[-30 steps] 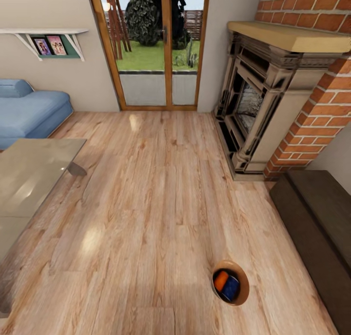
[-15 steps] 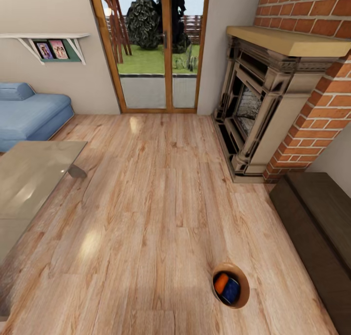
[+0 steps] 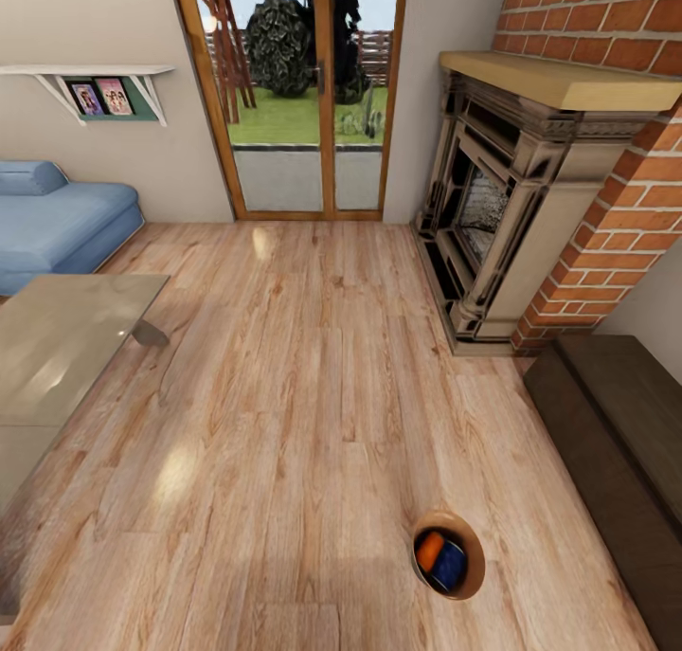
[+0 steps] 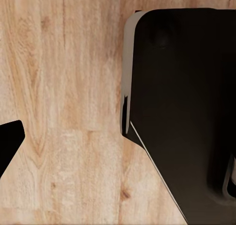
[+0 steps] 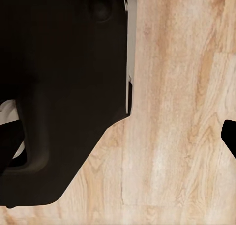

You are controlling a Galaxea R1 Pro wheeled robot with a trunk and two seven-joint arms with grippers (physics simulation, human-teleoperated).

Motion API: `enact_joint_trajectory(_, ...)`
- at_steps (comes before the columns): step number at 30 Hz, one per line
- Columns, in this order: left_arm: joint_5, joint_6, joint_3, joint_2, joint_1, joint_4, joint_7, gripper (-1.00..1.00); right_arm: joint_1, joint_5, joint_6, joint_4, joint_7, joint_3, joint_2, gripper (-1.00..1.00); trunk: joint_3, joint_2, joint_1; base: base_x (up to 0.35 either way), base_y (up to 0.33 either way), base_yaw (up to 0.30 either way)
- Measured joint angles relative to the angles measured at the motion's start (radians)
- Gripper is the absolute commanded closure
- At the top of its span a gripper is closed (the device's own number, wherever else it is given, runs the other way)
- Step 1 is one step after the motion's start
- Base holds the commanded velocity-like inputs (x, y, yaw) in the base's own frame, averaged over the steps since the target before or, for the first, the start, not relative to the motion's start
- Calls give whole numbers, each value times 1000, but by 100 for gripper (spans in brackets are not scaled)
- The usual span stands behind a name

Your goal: Put the three can of soda from the living room inside the tash can in the kitchen.

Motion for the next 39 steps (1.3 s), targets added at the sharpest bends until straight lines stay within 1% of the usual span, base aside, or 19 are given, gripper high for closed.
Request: enact_joint_trajectory(39,0,0,0,0,-1,-3,0,-100,0,0,0,0,0,0,0,-100,0,0,0,0,0,0)
